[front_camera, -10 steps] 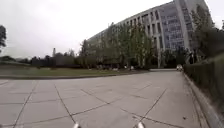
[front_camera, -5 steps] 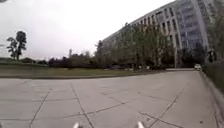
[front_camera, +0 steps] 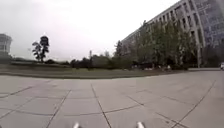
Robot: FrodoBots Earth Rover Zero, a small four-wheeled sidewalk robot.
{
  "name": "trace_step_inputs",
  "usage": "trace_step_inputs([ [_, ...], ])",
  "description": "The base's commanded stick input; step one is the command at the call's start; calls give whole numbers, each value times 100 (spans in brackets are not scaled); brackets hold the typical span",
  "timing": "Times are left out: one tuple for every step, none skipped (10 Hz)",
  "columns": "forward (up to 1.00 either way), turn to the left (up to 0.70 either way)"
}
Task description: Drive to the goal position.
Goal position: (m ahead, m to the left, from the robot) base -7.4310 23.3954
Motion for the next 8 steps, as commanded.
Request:
trace_step_inputs([
  [0, 85],
  [0, 85],
  [0, 85],
  [0, 85],
  [0, 85],
  [0, 85],
  [0, 85],
  [0, 85],
])
